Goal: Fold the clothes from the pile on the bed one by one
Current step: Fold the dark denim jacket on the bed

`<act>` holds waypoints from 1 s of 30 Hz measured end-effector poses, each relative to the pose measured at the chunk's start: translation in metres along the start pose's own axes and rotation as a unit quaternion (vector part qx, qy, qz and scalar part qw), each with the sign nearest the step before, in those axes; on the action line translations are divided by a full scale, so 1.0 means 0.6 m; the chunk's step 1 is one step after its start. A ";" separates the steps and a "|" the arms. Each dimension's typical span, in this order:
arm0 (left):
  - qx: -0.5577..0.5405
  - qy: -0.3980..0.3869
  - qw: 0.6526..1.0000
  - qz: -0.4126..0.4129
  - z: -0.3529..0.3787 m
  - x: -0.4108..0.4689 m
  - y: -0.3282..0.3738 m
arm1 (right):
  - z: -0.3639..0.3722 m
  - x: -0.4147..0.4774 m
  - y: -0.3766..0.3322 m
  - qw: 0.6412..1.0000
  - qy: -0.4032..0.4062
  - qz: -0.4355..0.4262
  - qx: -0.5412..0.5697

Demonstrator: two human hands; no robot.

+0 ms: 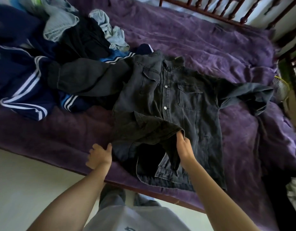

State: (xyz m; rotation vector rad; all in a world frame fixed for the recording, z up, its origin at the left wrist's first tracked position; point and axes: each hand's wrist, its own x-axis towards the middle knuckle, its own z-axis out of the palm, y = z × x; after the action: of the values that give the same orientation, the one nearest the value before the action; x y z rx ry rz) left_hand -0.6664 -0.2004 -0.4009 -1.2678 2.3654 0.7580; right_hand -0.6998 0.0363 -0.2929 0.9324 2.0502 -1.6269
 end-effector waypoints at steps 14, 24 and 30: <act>-0.038 0.013 0.983 0.181 0.036 -0.140 0.138 | 0.003 -0.008 -0.050 0.960 -0.021 -0.128 -0.249; -0.113 0.043 0.952 0.281 -0.100 -0.053 -0.030 | 0.033 -0.004 0.011 0.921 -0.055 -0.160 -0.351; -0.034 -0.012 0.987 0.156 -0.133 0.032 -0.164 | 0.068 0.000 0.143 0.731 -0.288 -0.173 -0.594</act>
State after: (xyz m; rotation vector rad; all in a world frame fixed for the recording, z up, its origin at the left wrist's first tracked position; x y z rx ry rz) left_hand -0.5982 -0.3061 -0.3763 -0.9148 2.5711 0.9479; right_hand -0.6459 0.0076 -0.3655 -0.3922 2.1832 -0.2879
